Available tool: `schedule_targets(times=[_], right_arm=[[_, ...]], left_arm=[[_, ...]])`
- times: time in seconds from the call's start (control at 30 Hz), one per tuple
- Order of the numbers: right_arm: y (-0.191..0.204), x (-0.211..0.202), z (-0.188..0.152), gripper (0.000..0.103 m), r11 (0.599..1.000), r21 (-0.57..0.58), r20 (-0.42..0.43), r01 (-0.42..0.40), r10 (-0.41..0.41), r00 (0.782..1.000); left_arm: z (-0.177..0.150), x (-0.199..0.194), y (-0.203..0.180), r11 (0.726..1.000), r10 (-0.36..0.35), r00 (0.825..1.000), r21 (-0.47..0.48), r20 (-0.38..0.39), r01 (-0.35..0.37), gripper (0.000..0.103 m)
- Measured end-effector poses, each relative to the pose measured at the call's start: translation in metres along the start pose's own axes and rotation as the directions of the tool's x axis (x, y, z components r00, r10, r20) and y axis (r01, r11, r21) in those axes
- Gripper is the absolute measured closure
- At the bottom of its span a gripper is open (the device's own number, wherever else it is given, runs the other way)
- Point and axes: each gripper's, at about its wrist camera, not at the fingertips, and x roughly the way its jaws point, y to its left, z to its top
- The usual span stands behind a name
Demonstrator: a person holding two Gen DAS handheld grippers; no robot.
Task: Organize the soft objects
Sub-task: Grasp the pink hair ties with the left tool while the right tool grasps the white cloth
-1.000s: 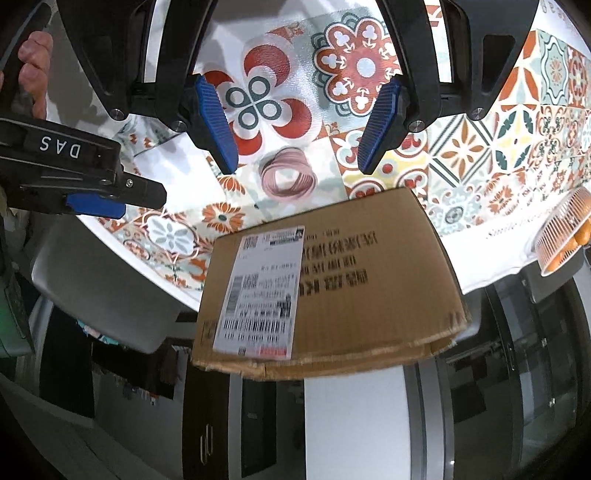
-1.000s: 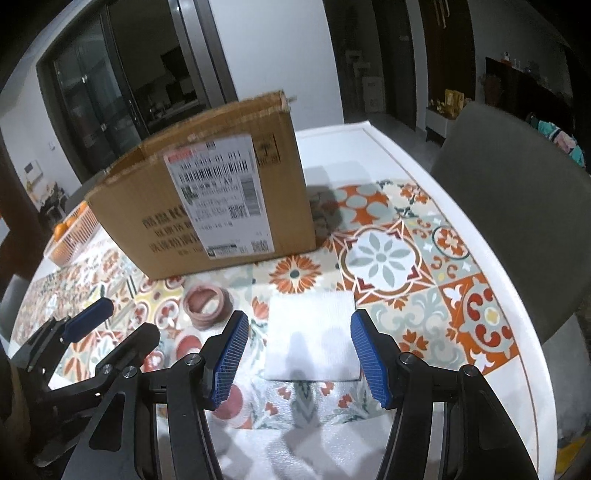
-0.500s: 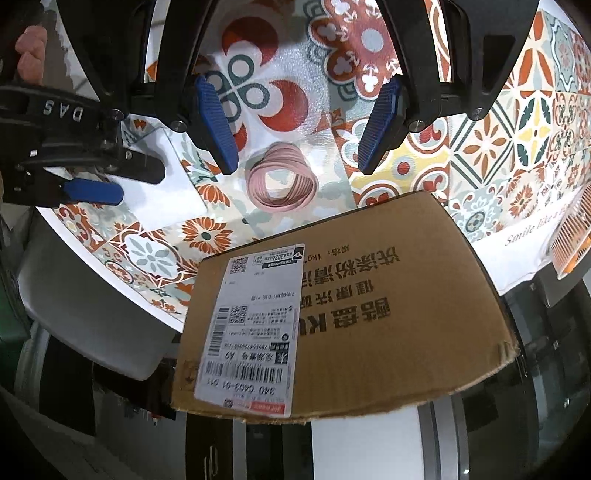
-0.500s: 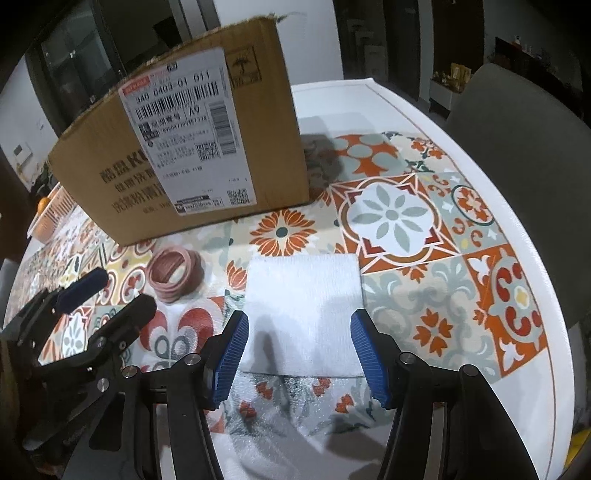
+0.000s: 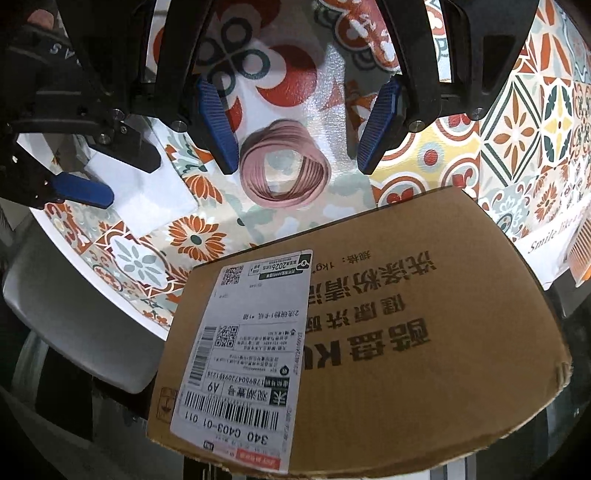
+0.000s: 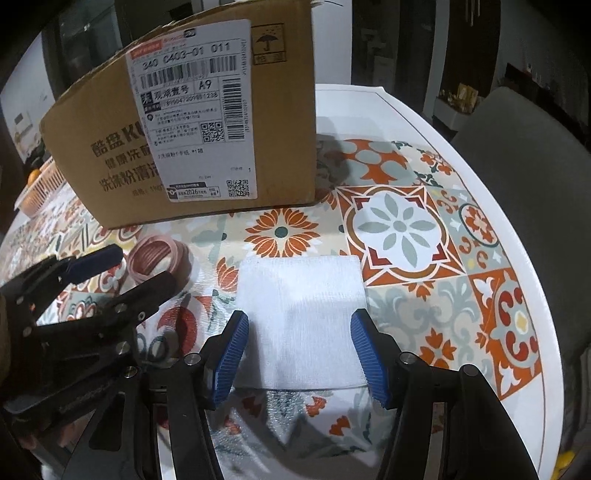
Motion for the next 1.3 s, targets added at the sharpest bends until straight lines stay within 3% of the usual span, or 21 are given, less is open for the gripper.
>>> schedule_targets(times=[0.13, 0.23, 0.33, 0.43, 0.5, 0.6, 1.3], right_arm=[[0.005, -0.002, -0.003, 0.044, 1.000, -0.009, 0.011, 0.006, -0.006, 1.000], [0.009, -0.003, -0.005, 0.050, 1.000, -0.023, 0.024, -0.001, 0.002, 1.000], [0.012, -0.008, -0.009, 0.063, 0.999, -0.035, 0.036, -0.015, 0.016, 0.999], [0.012, -0.008, -0.009, 0.082, 0.999, -0.034, 0.040, -0.035, 0.036, 0.999], [0.011, -0.010, -0.010, 0.090, 0.998, -0.025, 0.039, -0.050, 0.051, 0.998], [0.005, -0.007, -0.008, 0.092, 0.997, 0.009, 0.037, -0.080, 0.079, 0.996], [-0.006, -0.054, -0.005, 0.092, 0.984, 0.056, 0.123, -0.170, 0.163, 0.979]], left_arm=[[0.001, 0.005, -0.002, 1.000, -0.009, 1.000, 0.003, -0.008, 0.009, 0.056], [0.001, 0.006, -0.005, 1.000, -0.013, 1.000, 0.016, -0.001, 0.013, 0.069], [0.002, 0.007, -0.007, 1.000, -0.014, 1.000, 0.018, 0.001, 0.014, 0.084], [0.001, 0.007, -0.007, 1.000, -0.015, 1.000, 0.017, -0.001, 0.015, 0.091], [-0.002, 0.002, -0.005, 1.000, -0.016, 1.000, 0.015, -0.001, 0.016, 0.092], [-0.005, -0.006, -0.004, 1.000, -0.014, 1.000, 0.013, 0.011, 0.013, 0.093], [-0.011, -0.090, -0.001, 0.998, 0.006, 0.990, -0.069, 0.142, 0.004, 0.093]])
